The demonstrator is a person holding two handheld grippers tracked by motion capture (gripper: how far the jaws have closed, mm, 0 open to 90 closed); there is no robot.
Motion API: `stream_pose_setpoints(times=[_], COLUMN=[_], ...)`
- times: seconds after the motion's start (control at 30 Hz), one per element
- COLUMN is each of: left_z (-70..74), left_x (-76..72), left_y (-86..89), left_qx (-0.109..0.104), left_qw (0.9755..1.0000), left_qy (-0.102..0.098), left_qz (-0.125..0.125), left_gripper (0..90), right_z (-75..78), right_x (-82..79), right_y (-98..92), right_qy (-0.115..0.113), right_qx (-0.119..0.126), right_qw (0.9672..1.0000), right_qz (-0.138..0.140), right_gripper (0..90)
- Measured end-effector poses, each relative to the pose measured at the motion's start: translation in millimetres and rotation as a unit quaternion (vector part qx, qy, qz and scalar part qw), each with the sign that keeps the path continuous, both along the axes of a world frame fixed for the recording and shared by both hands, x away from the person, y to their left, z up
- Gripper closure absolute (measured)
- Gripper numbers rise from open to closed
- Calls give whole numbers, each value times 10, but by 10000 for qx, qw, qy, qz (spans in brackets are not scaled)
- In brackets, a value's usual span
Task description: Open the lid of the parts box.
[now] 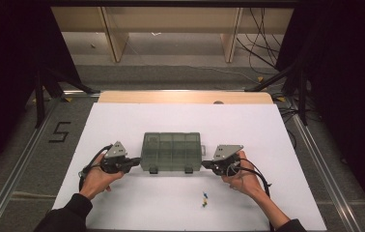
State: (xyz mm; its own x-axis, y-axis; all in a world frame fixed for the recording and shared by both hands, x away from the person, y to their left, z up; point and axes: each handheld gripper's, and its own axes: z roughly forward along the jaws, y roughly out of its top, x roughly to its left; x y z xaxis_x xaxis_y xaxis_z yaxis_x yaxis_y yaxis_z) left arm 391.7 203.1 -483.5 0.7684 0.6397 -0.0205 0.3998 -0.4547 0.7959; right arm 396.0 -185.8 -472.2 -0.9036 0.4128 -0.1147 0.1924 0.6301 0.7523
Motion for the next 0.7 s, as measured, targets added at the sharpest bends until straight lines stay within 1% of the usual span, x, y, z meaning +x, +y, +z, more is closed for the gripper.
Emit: stream_pose_setpoints(times=[0.03, 0.1, 0.13, 0.17, 0.2, 0.23, 0.27, 0.3, 0.33, 0.37, 0.4, 0.43, 0.47, 0.5, 0.53, 0.57, 0.6, 0.63, 0.67, 0.7], left_z=[-8, 19, 21, 24, 28, 49, 47, 59, 67, 84, 100, 112, 122, 126, 132, 138, 136, 152, 163, 170], left_x=[-3, 3, 5, 2, 3, 11, 14, 14, 15, 19, 22, 29, 30, 39, 44, 59, 61, 72, 83, 81], left_y=[-20, 1, -6, -24, -26, -10, -24, -18, -29, -35, -34, -35, -39, -42, -46, -46, -58, -53, -51, -59], left_qx=[-148, 23, -17, -148, -170, -67, -218, -189, -308, -338, -341, -355, -359, -398, -383, -347, -426, -371, -378, -428], left_qw=[9998, 10000, 10000, 9998, 9997, 9999, 9996, 9995, 9991, 9987, 9987, 9984, 9984, 9982, 9981, 9980, 9976, 9976, 9975, 9971], left_qy=[-32, -25, -86, -62, -98, -101, -153, -198, -196, -292, -295, -377, -340, -360, -376, -458, -442, -496, -521, -507], left_qz=[88, 0, 18, 114, 131, 81, 134, 162, 222, 228, 230, 228, 266, 269, 303, 274, 327, 294, 279, 362], left_gripper=[898, 899, 898, 898, 899, 899, 898, 898, 898, 898, 898, 898, 898, 898, 898, 898, 898, 898, 898, 898], right_z=[3, 4, 6, 15, 14, 20, 30, 42, 54, 63, 71, 79, 85, 92, 97, 105, 111, 117, 121, 127], right_x=[1, 2, 2, 1, 4, 7, 9, 16, 23, 29, 35, 41, 46, 50, 58, 62, 68, 73, 79, 85], right_y=[-1, 2, 3, 1, 5, 7, 10, 15, 21, 28, 36, 40, 44, 47, 50, 53, 57, 61, 63, 66], right_qy=[7, -4, -19, -41, -58, -87, -140, -182, -237, -259, -275, -296, -325, -338, -383, -388, -406, -424, -447, -474], right_qx=[22, 57, 65, 57, 91, 115, 134, 173, 200, 221, 251, 266, 287, 307, 327, 342, 355, 376, 395, 406], right_qw=[10000, 10000, 10000, 10000, 9999, 9999, 9998, 9997, 9995, 9994, 9993, 9992, 9991, 9989, 9987, 9986, 9985, 9983, 9982, 9980], right_qz=[13, 6, 5, -9, -11, -22, -27, -22, -29, -30, -27, -35, -46, -66, -69, -88, -101, -112, -113, -134], right_gripper=[900, 900, 900, 900, 900, 900, 900, 900, 900, 900, 900, 900, 900, 900, 900, 900, 900, 900, 900, 900])
